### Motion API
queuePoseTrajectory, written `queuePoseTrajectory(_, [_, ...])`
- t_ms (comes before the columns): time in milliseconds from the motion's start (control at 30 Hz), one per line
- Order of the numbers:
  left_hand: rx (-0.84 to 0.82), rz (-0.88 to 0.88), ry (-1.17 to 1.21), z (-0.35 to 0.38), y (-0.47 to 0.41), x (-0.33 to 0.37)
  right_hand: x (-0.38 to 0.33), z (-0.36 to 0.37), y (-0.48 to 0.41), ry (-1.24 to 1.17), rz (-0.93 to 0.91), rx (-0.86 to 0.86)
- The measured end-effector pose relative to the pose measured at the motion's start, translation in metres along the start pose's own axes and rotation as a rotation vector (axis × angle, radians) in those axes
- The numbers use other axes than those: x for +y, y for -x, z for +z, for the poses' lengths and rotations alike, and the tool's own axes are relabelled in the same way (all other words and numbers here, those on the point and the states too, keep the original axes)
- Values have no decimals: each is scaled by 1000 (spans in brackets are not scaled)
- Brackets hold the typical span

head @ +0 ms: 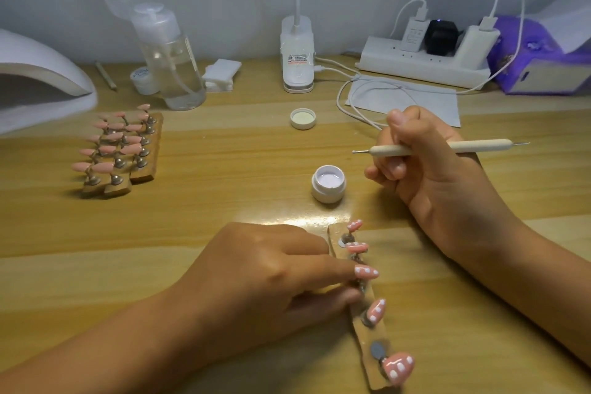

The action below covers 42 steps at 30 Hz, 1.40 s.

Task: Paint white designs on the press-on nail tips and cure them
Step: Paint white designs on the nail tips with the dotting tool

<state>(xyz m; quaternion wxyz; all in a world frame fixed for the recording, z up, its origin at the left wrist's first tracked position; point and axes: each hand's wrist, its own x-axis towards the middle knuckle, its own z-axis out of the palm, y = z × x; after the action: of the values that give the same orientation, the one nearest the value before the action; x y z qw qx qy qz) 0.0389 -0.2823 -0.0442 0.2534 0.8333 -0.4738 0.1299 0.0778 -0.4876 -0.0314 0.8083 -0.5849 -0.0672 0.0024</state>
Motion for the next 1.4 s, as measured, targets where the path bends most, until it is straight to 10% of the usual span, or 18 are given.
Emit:
queuePoseTrajectory(333, [187, 15, 134, -6, -7, 10, 1, 1, 1, 124, -96, 54])
queuePoseTrajectory(633, [346, -741, 1058, -6, -16, -15, -2, 6, 8, 387, -230, 61])
queuePoseTrajectory(1400, [378, -698, 1087, -8, -20, -17, 13, 8, 4, 768, -280, -96])
